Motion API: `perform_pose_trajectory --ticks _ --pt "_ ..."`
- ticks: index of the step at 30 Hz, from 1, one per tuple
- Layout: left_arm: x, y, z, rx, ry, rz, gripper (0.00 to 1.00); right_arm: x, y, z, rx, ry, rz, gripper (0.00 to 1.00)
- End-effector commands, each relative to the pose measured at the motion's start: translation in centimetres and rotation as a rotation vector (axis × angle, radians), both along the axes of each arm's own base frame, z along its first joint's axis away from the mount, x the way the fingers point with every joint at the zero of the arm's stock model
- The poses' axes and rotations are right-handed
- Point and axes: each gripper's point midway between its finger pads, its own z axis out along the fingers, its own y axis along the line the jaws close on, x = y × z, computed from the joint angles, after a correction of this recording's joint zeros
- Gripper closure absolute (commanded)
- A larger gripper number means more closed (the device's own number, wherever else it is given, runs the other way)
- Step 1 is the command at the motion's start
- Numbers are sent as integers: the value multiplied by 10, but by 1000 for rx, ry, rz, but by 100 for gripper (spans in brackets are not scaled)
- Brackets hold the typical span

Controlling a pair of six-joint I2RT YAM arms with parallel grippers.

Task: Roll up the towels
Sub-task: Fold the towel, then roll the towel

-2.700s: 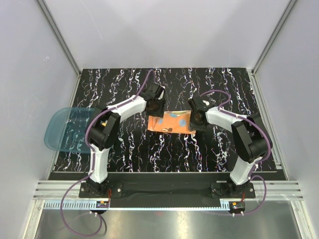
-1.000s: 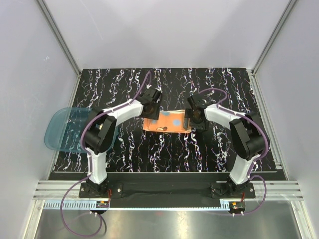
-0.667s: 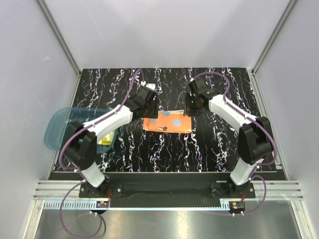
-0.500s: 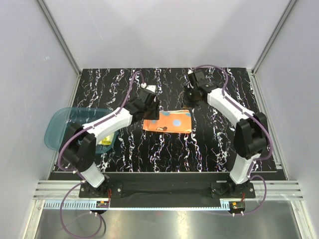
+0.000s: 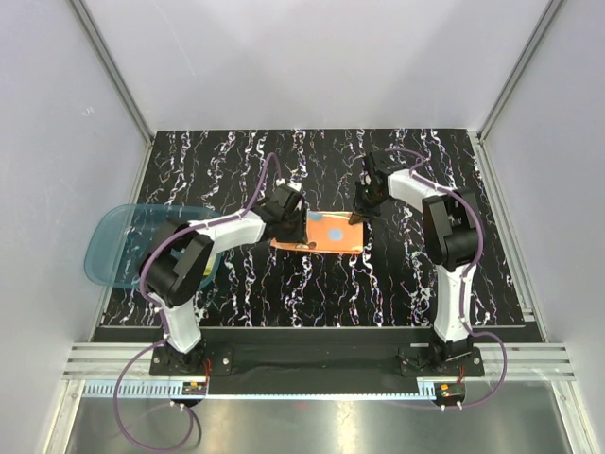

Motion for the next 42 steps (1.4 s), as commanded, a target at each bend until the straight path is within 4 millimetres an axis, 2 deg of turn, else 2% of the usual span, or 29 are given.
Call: perform_pose_trajectory --ticks 1,3,4,6,7,8,9,11,12,14,18,22,24,29,32,37,42 --pt "15 0 -3 -12 -35 12 58 -26 -9 -20 -53 52 3 100" --pt "19 10 -12 34 -38 17 59 -33 -12 -22 -53 61 -21 100" --pt "23 16 -14 48 -38 24 59 -45 -16 -25 -55 81 -30 100" --pt "27 24 -19 85 -40 17 61 -55 -13 -26 -21 92 -60 100" --pt "29 28 -20 98 -42 17 61 -70 -15 -28 -8 111 -66 100" --pt "30 31 -21 117 -48 15 61 -73 -10 -26 28 104 -66 100" --pt "34 33 -19 137 -63 2 61 -88 -11 -31 39 139 -84 100" --pt "36 41 -20 186 -66 1 61 -90 -6 -17 81 101 -81 100" --pt "42 41 -14 202 -85 -11 61 -100 -7 -17 86 113 -89 99" --pt "44 47 -8 240 -95 -6 61 -100 1 9 139 50 -68 94" --pt "48 48 15 239 -132 -8 61 -104 5 45 166 -25 -39 67" --pt "38 43 44 215 -178 -14 60 -99 1 74 152 -103 -33 66" --pt "32 45 63 226 -219 -6 60 -96 -3 78 135 -117 -33 67" --pt "-1 21 96 198 -270 -59 60 -93 -6 59 92 -94 -27 80" --pt "-23 -1 102 123 -270 -99 60 -87 -6 41 75 -76 -21 89" --pt "-56 -50 92 12 -231 -191 60 -77 -4 12 64 -51 -13 96" --pt "-83 -83 72 -31 -186 -252 60 -88 -4 -3 73 -7 -10 99"
